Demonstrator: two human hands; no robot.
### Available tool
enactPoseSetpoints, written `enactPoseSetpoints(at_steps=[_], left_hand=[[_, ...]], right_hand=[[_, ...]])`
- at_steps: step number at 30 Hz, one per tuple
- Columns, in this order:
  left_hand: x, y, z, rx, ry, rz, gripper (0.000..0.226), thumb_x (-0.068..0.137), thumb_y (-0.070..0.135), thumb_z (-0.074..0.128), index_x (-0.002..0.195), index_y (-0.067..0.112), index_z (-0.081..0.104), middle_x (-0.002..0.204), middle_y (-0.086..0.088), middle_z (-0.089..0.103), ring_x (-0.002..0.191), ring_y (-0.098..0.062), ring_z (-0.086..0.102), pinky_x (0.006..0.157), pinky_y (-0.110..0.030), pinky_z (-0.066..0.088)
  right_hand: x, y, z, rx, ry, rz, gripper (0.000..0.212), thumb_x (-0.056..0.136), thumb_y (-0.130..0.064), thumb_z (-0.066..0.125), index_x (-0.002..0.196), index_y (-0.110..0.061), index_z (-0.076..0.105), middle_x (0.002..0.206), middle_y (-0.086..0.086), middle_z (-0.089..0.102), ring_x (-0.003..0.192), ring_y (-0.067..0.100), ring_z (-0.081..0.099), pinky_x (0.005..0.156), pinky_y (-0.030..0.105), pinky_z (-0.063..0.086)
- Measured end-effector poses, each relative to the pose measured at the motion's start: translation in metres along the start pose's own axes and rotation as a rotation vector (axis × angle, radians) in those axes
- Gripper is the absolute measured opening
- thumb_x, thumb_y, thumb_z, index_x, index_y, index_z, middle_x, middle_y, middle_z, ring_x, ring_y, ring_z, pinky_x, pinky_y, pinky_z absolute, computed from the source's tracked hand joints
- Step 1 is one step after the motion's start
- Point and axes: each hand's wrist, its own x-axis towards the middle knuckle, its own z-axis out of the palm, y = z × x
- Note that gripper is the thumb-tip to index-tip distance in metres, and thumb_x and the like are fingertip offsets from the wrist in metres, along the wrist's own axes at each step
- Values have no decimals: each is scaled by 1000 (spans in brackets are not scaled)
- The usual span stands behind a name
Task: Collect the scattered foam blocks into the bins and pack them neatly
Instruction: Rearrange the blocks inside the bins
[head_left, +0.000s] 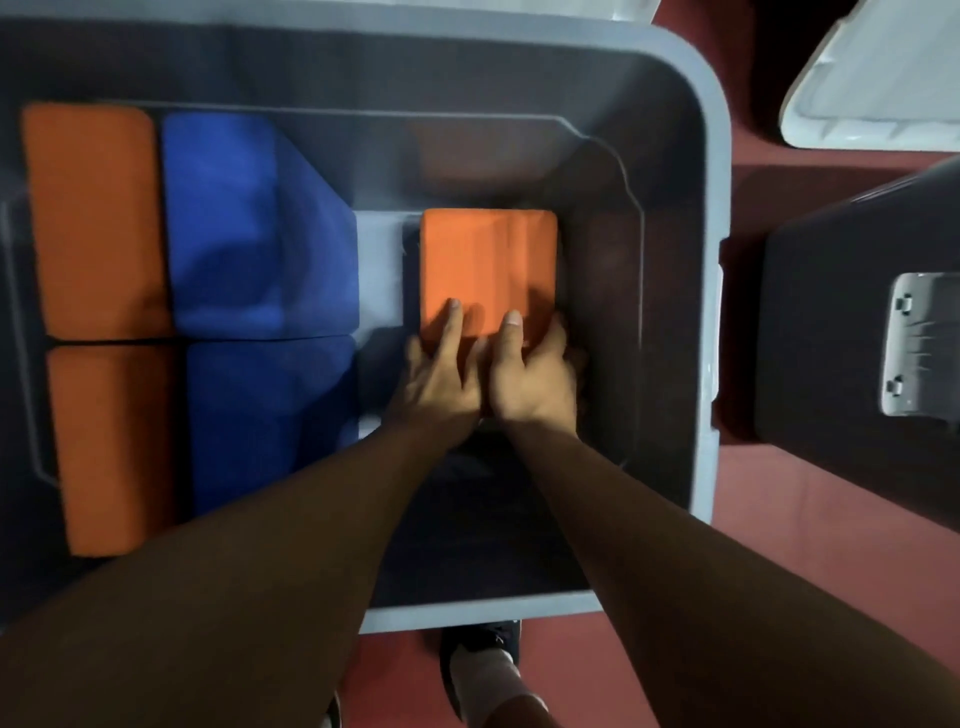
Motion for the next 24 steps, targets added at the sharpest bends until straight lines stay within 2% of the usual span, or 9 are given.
enactPoseSetpoints(at_steps=[2, 7, 9, 11, 12, 14, 17, 21, 24], left_hand=[[-6, 2, -5, -28, 77, -25, 58, 101, 64, 28, 156, 55, 9, 158, -6, 18, 137, -40, 40, 109, -50, 35], [-40, 4, -32, 116, 108, 98, 65, 98, 68, 29, 158, 49, 14, 168, 2, -6, 152, -33, 12, 121, -48, 20], [-54, 7, -46, 151, 119, 161, 74, 92, 76, 19, 158, 45, 17, 169, 9, 0, 154, -27, 9, 123, -46, 16], [-65, 13, -59, 107, 118, 169, 79, 89, 77, 11, 159, 42, 15, 169, 7, 11, 154, -24, 11, 125, -44, 13], [-71, 16, -65, 61, 117, 166, 73, 93, 74, 11, 160, 43, 11, 169, 4, 15, 154, -25, 14, 125, -44, 13], [-84, 24, -77, -31, 132, 162, 63, 101, 65, 12, 159, 44, 2, 169, 2, 15, 153, -24, 18, 123, -43, 15], [-96, 30, -97, -187, 139, 90, 58, 103, 60, 8, 158, 46, -5, 170, 6, 7, 153, -23, 21, 122, -40, 17], [-96, 28, -108, -261, 93, 101, 57, 104, 55, 8, 159, 43, -2, 169, 10, 4, 155, -17, 12, 122, -35, 10], [-88, 28, -100, -165, 105, 92, 59, 104, 56, 5, 160, 39, -1, 170, 6, 4, 156, -18, 6, 124, -41, 3]], right_hand=[[-7, -1, -6, 61, 5, -54, 63, 103, -56, 38, 157, -24, 29, 147, 20, 46, 134, 39, 48, 109, 40, 37], [-41, -8, -21, 165, 118, -184, 57, 102, -49, 50, 152, -23, 41, 145, 11, 50, 131, 24, 51, 102, 22, 33], [-56, -20, -24, 223, 146, -205, 51, 100, -51, 51, 145, -26, 49, 130, 2, 61, 126, 22, 56, 105, 25, 37], [-71, -36, -24, 239, 135, -241, 47, 95, -58, 49, 136, -37, 54, 114, -9, 63, 122, 22, 58, 110, 39, 42], [-78, -45, -24, 244, 127, -268, 45, 94, -57, 48, 135, -38, 55, 112, -11, 63, 122, 21, 58, 110, 43, 43], [-89, -62, -26, 277, 125, -335, 45, 96, -49, 51, 137, -29, 56, 123, -5, 65, 123, 18, 58, 109, 43, 44], [-95, -84, -32, 330, 131, -321, 51, 101, -44, 55, 145, -19, 51, 145, 1, 55, 133, 14, 49, 115, 37, 39], [-90, -96, -28, 337, 99, -259, 54, 100, -44, 54, 146, -15, 51, 150, 4, 50, 139, 17, 45, 119, 37, 34], [-82, -93, -21, 410, 100, -238, 53, 100, -41, 55, 146, -15, 50, 149, 5, 44, 135, 17, 47, 118, 39, 36]])
